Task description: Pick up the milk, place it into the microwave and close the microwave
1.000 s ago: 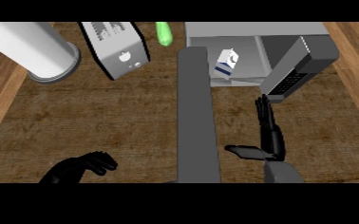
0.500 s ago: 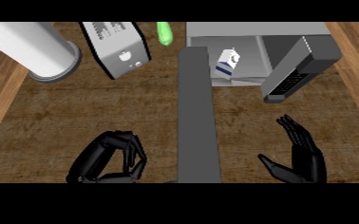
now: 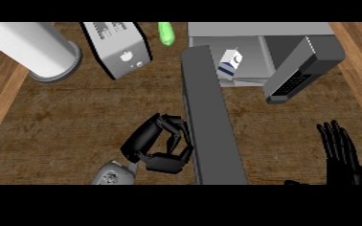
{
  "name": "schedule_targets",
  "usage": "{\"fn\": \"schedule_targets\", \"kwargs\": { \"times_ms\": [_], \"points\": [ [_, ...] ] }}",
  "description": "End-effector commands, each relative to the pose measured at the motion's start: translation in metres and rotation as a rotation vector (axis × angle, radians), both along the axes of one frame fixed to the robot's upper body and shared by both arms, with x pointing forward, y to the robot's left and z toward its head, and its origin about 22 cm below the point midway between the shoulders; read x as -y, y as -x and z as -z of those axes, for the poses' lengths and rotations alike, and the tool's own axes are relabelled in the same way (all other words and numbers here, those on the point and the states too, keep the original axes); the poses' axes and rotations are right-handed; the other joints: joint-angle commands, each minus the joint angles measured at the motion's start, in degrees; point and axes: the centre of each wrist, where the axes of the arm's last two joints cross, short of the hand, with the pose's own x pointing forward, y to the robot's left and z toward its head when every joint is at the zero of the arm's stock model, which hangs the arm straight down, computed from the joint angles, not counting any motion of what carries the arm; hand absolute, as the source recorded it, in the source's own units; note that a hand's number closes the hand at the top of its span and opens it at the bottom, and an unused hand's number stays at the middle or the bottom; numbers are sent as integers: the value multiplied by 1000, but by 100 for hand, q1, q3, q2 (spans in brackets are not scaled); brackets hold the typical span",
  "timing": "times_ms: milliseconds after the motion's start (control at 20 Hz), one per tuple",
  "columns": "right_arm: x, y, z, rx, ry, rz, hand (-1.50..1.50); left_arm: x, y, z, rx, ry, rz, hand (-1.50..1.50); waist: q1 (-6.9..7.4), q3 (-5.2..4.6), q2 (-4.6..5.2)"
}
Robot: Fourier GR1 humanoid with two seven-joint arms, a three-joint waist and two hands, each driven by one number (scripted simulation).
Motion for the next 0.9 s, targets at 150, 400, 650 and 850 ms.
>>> {"fn": "schedule_targets", "kwargs": {
  "times_ms": [150, 400, 650, 850],
  "points": [
    [7, 4, -19, 50, -6, -38, -150, 68, -13, 10, -35, -146, 81, 150, -125, 1, 31],
    [8, -11, -57, 114, -14, -88, -150, 82, 0, 43, -107, -197, 58, 150, -256, -6, 56],
    [6, -17, -81, 110, 5, -206, -150, 104, -16, 24, -125, -245, 99, 150, -477, -11, 94],
    [-3, -30, -98, 140, 6, -288, -150, 109, -21, 15, -128, -163, 69, -150, -749, -24, 169]
  ]
}}
